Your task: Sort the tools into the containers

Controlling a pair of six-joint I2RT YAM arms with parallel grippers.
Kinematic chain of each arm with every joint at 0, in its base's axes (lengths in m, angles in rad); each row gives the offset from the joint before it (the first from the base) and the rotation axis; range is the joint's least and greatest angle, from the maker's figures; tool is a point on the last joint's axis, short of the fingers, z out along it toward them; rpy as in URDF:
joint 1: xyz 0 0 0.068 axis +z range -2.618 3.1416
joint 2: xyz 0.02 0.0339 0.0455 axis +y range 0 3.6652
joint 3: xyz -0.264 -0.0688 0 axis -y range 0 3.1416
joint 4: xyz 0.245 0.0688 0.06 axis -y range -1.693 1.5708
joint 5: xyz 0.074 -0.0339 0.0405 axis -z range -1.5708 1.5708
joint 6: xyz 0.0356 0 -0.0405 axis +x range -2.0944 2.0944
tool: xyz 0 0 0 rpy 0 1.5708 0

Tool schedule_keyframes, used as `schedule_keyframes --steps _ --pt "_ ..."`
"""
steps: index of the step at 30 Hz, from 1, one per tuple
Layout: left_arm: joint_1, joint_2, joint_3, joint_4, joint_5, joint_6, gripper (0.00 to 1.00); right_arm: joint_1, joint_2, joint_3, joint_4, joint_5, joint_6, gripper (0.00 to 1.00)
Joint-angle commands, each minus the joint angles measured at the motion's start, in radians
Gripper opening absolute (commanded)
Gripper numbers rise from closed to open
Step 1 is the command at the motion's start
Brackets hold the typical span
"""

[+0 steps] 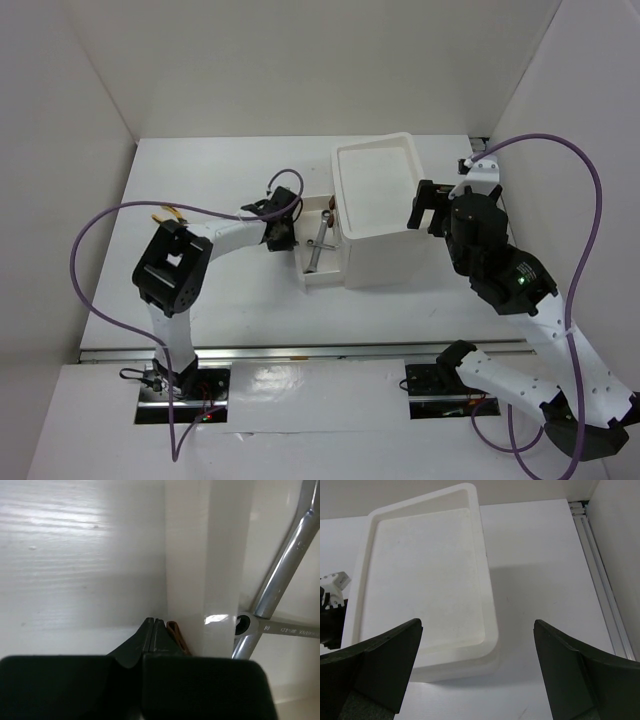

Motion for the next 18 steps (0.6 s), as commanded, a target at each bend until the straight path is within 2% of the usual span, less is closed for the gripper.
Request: schedule_keyframes --steps 1,7,13,18 --pt "-0.047 0.029 0.040 0.155 0.051 0.061 0.00 0.011 0.006 0.002 0.000 0.022 0.003 1.00" --pt "-0.089 0.077 0.083 0.269 0.136 0.090 0.00 0.011 0.015 0.002 0.000 0.011 0.003 1.00" --pt "-0.100 0.047 0.005 0.509 0.293 0.052 0.01 0.011 0.006 -0.027 0.024 -0.011 -0.006 1.00" --pt "-0.100 0.077 0.034 0.552 0.399 0.041 0.05 0.011 0.015 -0.038 0.024 -0.011 -0.006 1.00"
